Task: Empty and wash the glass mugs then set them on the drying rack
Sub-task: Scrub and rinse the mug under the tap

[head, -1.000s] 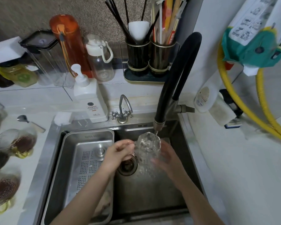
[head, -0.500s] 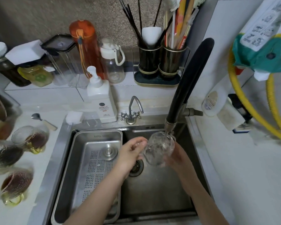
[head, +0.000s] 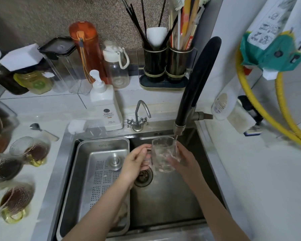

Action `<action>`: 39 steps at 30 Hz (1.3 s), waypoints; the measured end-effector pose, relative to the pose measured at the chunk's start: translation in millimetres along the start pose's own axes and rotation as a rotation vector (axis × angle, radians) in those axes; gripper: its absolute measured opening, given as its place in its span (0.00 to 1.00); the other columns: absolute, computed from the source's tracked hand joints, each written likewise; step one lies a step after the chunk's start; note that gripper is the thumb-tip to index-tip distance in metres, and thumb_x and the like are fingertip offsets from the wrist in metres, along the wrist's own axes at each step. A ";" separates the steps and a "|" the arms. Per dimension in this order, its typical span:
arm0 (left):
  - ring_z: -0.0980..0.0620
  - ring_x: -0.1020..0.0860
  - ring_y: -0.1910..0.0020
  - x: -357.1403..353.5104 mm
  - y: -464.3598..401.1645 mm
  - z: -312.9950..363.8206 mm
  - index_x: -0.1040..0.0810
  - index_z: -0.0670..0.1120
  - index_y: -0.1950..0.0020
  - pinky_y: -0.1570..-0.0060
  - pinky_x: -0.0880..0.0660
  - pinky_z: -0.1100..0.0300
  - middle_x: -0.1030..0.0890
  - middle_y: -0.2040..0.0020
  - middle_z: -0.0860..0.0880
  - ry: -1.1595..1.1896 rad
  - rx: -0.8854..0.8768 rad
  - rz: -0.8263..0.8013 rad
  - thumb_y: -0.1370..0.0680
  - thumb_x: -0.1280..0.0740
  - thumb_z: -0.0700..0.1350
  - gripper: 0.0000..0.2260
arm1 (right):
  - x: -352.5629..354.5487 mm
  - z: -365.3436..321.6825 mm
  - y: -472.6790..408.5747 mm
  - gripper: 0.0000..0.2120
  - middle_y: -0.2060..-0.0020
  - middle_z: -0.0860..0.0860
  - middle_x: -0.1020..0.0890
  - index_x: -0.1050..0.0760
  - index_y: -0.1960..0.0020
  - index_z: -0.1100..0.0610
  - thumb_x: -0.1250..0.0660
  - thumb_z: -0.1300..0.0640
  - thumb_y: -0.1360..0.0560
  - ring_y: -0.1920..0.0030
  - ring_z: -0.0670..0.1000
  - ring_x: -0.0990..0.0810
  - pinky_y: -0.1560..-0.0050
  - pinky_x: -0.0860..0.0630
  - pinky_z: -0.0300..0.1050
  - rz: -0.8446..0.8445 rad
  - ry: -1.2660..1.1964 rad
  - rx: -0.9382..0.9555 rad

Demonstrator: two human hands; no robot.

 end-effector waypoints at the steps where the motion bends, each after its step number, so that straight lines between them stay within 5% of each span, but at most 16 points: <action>1: 0.54 0.23 0.65 -1.7 -2.1 0.9 0.22 0.47 0.41 0.61 0.23 0.62 0.19 0.63 0.50 -0.007 -0.009 -0.005 0.19 0.41 0.42 0.11 | 1.7 2.5 -3.0 0.18 0.56 0.40 0.18 0.26 0.40 0.42 0.29 0.46 0.29 0.54 0.39 0.20 0.45 0.26 0.40 0.030 -0.023 -0.042; 3: 0.56 0.24 0.68 -10.1 -3.9 1.6 0.24 0.49 0.39 0.65 0.25 0.65 0.20 0.66 0.53 0.001 -0.029 -0.048 0.19 0.41 0.40 0.12 | 6.7 9.8 -2.3 0.16 0.48 0.42 0.18 0.27 0.39 0.36 0.33 0.42 0.27 0.46 0.44 0.19 0.41 0.25 0.48 0.095 -0.042 -0.120; 6: 0.60 0.24 0.68 -13.1 -1.7 0.5 0.24 0.54 0.41 0.64 0.24 0.66 0.20 0.65 0.55 -0.081 -0.098 -0.080 0.20 0.40 0.38 0.14 | 4.5 5.8 2.0 0.11 0.46 0.47 0.20 0.29 0.44 0.30 0.39 0.42 0.25 0.46 0.47 0.20 0.49 0.21 0.44 0.124 -0.064 -0.183; 8: 0.60 0.24 0.69 -4.8 -2.1 0.1 0.23 0.51 0.41 0.65 0.24 0.66 0.20 0.64 0.53 -0.082 -0.113 -0.044 0.20 0.41 0.37 0.14 | -2.1 1.0 0.0 0.13 0.45 0.50 0.21 0.29 0.41 0.34 0.40 0.39 0.26 0.43 0.47 0.21 0.42 0.22 0.49 0.062 -0.064 -0.187; 10: 0.59 0.25 0.72 4.0 -5.9 2.0 0.23 0.50 0.41 0.69 0.25 0.66 0.21 0.66 0.50 -0.044 -0.109 0.011 0.20 0.42 0.36 0.14 | -8.9 -6.3 -3.1 0.26 0.38 0.45 0.23 0.32 0.32 0.42 0.37 0.37 0.29 0.36 0.44 0.25 0.33 0.29 0.49 -0.012 -0.073 -0.158; 14: 0.56 0.28 0.71 -0.5 -15.7 1.3 0.22 0.46 0.39 0.69 0.28 0.63 0.24 0.67 0.49 -0.058 -0.090 0.012 0.19 0.42 0.36 0.14 | -8.5 -12.4 3.7 0.21 0.41 0.44 0.20 0.32 0.32 0.51 0.34 0.52 0.24 0.39 0.43 0.22 0.43 0.24 0.36 -0.040 -0.216 -0.061; 18: 0.60 0.26 0.66 -21.4 -18.0 -1.2 0.23 0.52 0.37 0.61 0.27 0.63 0.22 0.64 0.56 -0.344 -0.209 -0.029 0.22 0.35 0.40 0.15 | 0.3 5.8 18.4 0.33 0.36 0.50 0.25 0.34 0.30 0.45 0.32 0.35 0.31 0.36 0.54 0.25 0.39 0.26 0.58 0.048 -0.323 -0.131; 23: 0.54 0.22 0.56 -45.8 -19.3 5.3 0.24 0.54 0.36 0.48 0.23 0.54 0.19 0.53 0.50 -0.543 -0.337 -0.101 0.24 0.34 0.41 0.17 | 14.1 33.4 28.8 0.26 0.34 0.50 0.26 0.37 0.29 0.42 0.34 0.51 0.24 0.35 0.55 0.25 0.38 0.26 0.62 0.078 -0.430 -0.215; 28: 0.53 0.23 0.48 -65.9 -18.3 12.3 0.25 0.56 0.35 0.49 0.29 0.66 0.20 0.47 0.49 -0.735 -0.510 -0.124 0.22 0.35 0.44 0.17 | 21.0 45.9 42.6 0.28 0.35 0.51 0.25 0.36 0.29 0.46 0.31 0.55 0.26 0.36 0.54 0.24 0.36 0.27 0.60 0.111 -0.537 -0.267; 34: 0.59 0.21 0.59 -47.6 -15.1 12.7 0.25 0.53 0.35 0.52 0.21 0.55 0.20 0.59 0.57 -0.504 -0.333 -0.022 0.23 0.33 0.47 0.16 | 28.7 17.6 31.4 0.27 0.42 0.42 0.20 0.31 0.35 0.45 0.30 0.63 0.29 0.42 0.44 0.20 0.51 0.21 0.36 0.080 -0.338 -0.092; 39: 0.52 0.19 0.60 -15.9 -14.2 5.9 0.21 0.46 0.43 0.64 0.21 0.62 0.18 0.55 0.51 -0.227 -0.171 0.046 0.20 0.37 0.43 0.09 | 19.5 5.4 9.8 0.32 0.37 0.51 0.24 0.35 0.29 0.49 0.27 0.62 0.29 0.37 0.52 0.24 0.40 0.23 0.50 -0.062 -0.239 -0.060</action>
Point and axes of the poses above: each hand's wrist, its own y-axis away from the middle knuckle, its own x-axis out of the back of the hand, z = x × y, the point moved 2 cm from there along -y, towards the middle knuckle
